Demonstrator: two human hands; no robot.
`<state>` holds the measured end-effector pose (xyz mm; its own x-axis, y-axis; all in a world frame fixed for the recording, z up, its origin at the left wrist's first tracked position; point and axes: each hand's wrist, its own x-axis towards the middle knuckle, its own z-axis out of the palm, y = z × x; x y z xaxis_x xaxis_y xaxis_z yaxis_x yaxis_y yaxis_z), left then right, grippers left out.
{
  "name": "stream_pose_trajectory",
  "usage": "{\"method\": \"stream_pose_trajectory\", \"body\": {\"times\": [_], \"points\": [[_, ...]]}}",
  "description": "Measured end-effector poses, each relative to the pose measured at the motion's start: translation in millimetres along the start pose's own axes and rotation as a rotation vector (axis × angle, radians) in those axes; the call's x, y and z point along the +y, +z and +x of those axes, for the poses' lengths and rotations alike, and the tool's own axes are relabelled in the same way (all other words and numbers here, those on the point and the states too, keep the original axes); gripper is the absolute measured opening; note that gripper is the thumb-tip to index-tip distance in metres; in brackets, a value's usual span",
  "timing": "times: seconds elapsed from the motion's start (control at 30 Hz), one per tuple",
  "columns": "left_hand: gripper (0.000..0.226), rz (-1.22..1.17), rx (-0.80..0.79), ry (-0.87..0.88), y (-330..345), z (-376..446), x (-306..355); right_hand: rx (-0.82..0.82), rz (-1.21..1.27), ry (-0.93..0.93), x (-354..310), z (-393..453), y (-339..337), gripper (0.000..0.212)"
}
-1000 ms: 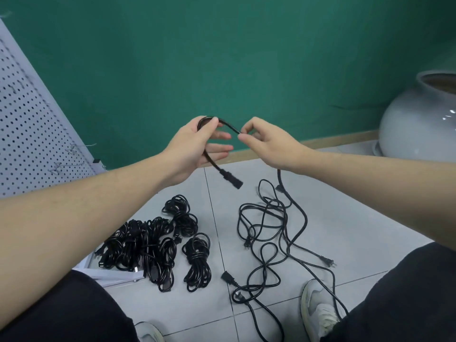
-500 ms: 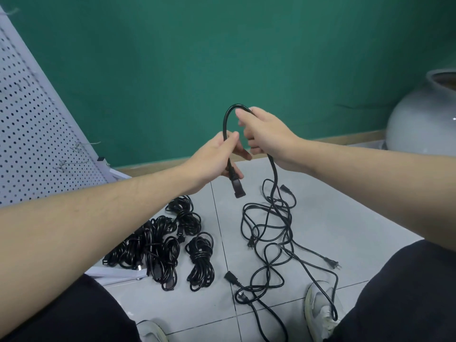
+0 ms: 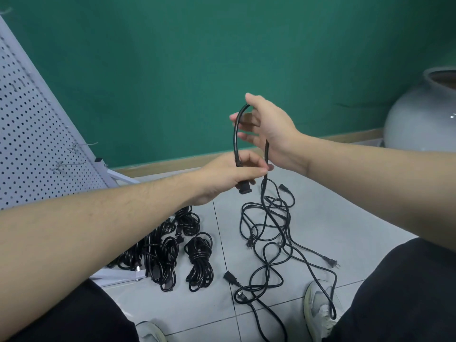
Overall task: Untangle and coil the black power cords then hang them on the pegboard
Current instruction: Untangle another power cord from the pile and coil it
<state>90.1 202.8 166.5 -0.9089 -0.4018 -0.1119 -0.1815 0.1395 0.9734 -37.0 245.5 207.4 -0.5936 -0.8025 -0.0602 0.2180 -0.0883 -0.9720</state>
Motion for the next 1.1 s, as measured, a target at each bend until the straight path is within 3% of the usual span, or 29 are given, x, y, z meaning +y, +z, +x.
{"method": "stream_pose_trajectory", "body": {"times": [0.2,0.37,0.5,0.57,0.67,0.73,0.87,0.97,1.1], "points": [[0.013,-0.404,-0.106,-0.101,7,1,7,0.053,0.125,0.005,0,3,2,0.031],[0.013,-0.415,-0.066,-0.097,10,1,14,0.088,0.076,0.109,-2,7,-8,0.041],[0.019,-0.494,0.095,-0.017,2,6,19,-0.092,0.057,0.218,2,2,-18,0.042],[0.017,-0.568,0.172,0.028,-6,8,25,-0.251,-0.172,0.239,13,-1,-24,0.034],[0.02,-0.638,0.26,0.063,-17,8,30,-0.576,-0.574,0.33,27,-9,-30,0.039],[0.022,-0.602,0.304,0.065,-23,8,29,-0.705,-0.625,0.421,29,-12,-32,0.035],[0.021,-0.402,0.436,0.043,-37,10,25,-0.713,-0.835,0.436,28,-15,-34,0.017],[0.022,-0.2,0.553,-0.005,-50,13,19,-0.667,-1.021,0.391,26,-13,-41,0.035],[0.022,0.114,0.625,-0.096,-63,16,7,-0.593,-0.922,0.239,17,-8,-50,0.037]]}}
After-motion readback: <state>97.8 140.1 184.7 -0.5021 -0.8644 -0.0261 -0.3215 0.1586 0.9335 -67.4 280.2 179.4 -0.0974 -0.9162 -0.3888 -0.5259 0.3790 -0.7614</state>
